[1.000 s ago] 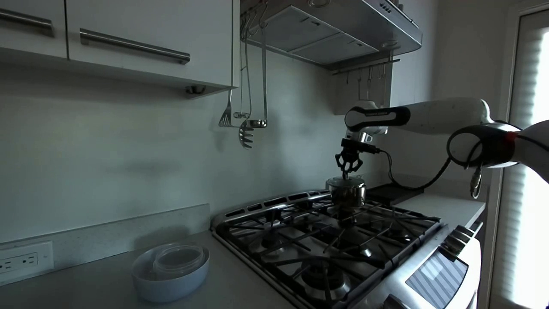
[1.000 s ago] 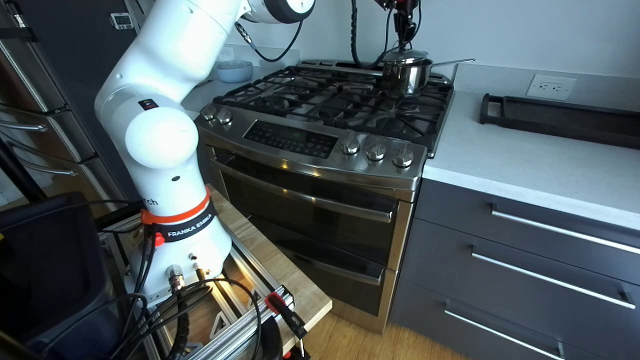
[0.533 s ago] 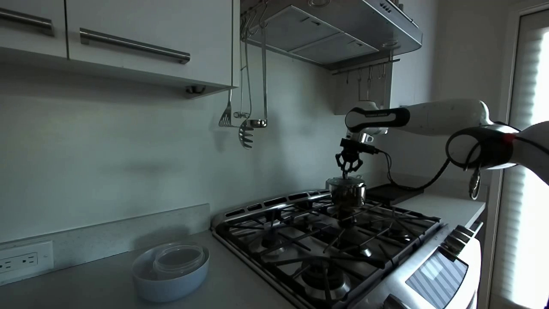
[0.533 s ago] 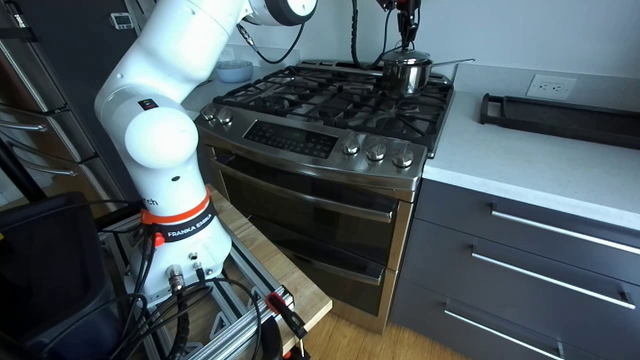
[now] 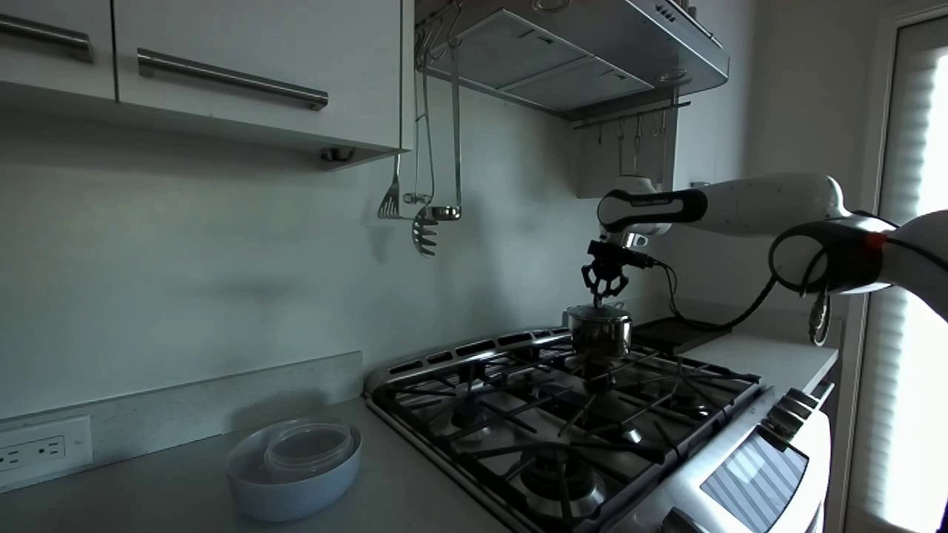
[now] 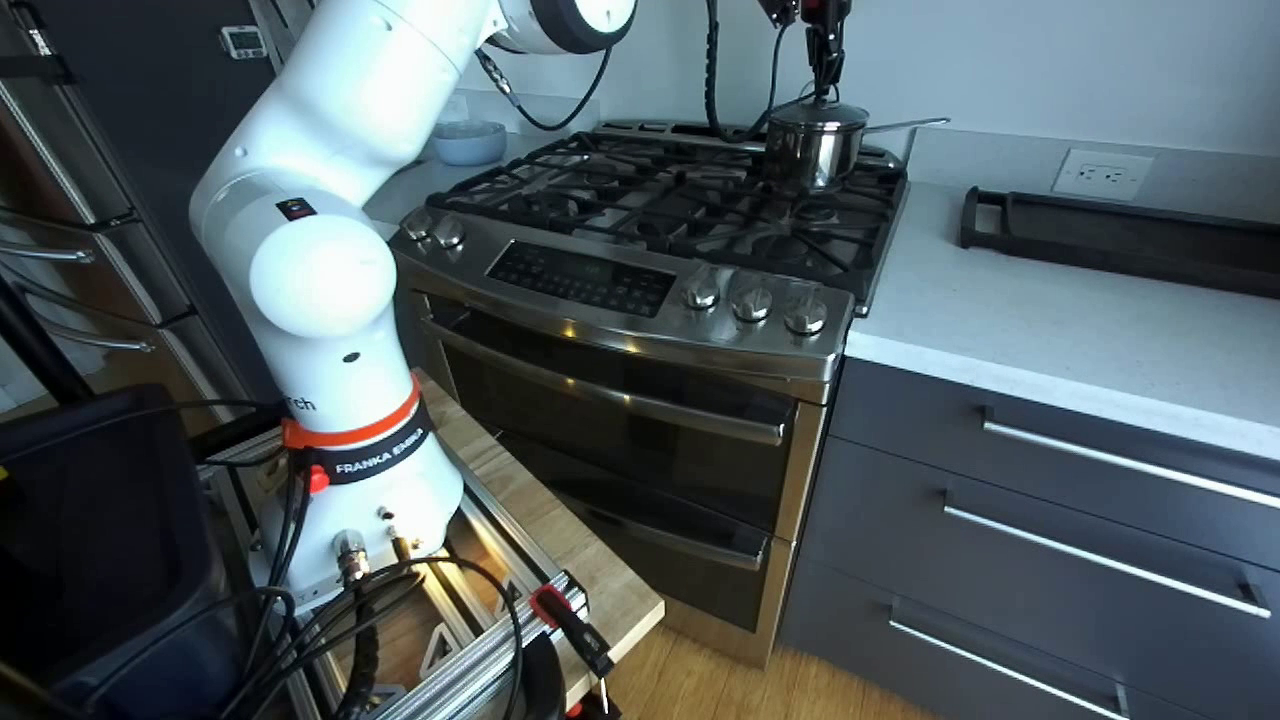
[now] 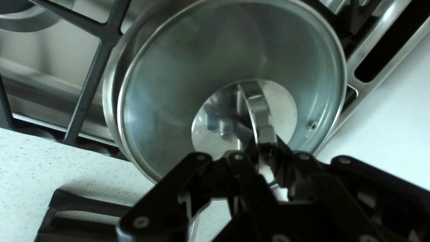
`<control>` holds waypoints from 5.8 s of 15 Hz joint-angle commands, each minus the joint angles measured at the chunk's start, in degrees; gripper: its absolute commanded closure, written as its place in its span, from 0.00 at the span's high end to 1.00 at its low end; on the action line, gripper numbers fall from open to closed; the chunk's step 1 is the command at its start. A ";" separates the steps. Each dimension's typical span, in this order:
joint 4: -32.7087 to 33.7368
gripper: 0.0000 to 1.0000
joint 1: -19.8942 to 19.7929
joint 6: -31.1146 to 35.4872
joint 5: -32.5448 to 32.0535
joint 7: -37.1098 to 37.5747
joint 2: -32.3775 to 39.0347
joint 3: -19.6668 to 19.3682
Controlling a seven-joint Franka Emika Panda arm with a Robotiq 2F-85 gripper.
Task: Move the pot to the top left corner of the stove then put the lid on the pot
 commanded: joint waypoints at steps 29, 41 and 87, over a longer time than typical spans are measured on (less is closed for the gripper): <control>-1.06 0.02 0.45 -3.65 -0.61 -1.53 -0.54 0.35; -3.15 0.63 1.33 -2.60 -1.80 -2.01 -2.83 -0.21; -61.51 1.00 -1.55 24.02 -5.61 -26.98 -50.04 -0.71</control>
